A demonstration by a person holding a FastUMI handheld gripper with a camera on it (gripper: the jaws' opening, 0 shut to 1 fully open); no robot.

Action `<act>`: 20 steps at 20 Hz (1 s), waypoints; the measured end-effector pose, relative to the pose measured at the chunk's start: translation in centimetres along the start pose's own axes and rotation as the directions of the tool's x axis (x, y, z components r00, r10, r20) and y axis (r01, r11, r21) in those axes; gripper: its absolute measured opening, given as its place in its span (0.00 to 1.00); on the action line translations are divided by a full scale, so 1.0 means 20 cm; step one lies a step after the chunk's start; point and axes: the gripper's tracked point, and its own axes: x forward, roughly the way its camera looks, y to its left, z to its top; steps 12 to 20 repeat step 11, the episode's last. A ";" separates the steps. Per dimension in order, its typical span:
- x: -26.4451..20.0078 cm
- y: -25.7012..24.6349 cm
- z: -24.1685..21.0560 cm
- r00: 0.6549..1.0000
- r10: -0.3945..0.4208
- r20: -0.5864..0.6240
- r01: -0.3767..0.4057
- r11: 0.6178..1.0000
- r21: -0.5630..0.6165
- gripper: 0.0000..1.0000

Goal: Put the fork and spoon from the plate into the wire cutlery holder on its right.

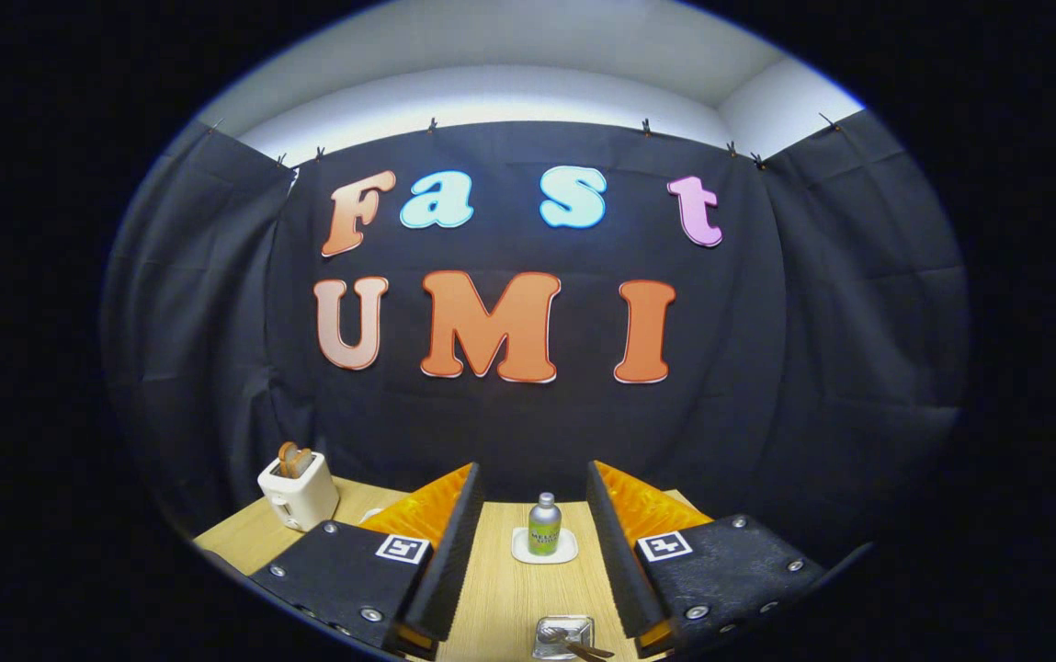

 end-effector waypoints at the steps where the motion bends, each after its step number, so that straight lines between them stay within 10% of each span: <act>1: -0.01 0.01 0.04 1.000 0.003 0.018 -0.003 1.000 -0.003 0.73; 20: -0.06 0.11 0.34 0.984 0.048 0.171 -0.043 0.999 -0.028 0.85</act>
